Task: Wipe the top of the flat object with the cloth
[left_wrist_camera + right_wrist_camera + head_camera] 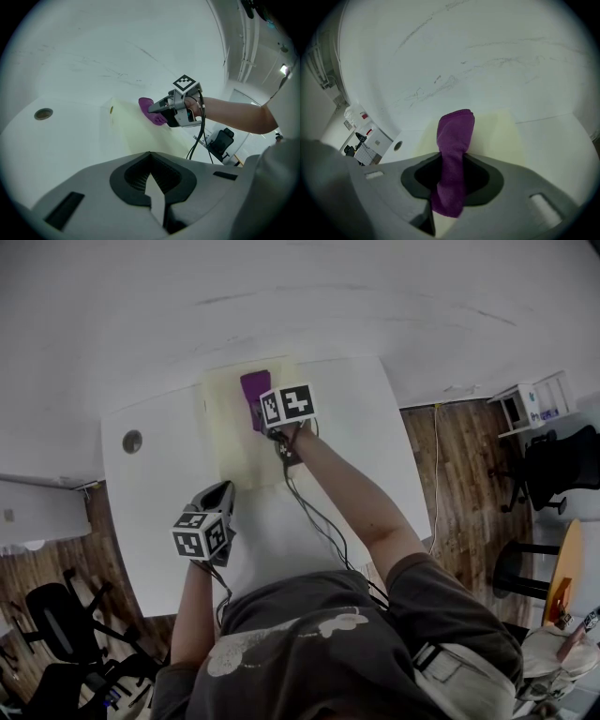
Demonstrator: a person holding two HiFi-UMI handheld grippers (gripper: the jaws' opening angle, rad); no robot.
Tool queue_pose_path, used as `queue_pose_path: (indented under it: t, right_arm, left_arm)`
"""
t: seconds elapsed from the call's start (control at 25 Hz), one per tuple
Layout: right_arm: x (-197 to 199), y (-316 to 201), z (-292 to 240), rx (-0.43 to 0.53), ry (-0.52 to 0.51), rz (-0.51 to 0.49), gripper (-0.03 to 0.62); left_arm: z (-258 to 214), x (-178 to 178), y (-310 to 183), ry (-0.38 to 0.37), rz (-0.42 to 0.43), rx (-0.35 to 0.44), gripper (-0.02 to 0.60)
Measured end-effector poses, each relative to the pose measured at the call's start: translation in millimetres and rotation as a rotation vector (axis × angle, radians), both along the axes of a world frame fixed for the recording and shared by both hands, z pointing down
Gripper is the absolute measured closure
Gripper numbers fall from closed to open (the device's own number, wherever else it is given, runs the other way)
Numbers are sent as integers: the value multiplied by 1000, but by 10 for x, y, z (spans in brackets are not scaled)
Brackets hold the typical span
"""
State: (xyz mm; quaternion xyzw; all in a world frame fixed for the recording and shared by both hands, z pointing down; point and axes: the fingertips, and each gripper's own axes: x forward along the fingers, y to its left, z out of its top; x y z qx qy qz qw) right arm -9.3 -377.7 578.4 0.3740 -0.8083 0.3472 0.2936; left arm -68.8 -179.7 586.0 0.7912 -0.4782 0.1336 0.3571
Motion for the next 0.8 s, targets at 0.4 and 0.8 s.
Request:
queue_pose_path:
  t: [0.4,0.8]
  right_arm:
    - [491,-56,5,0,19,53,477]
    - [895,-159,7,4,66,100,477]
  left_arm:
    - [-22,0,9,7,-10,-6,586]
    - [-12,3,-7,7,-8,-1,586]
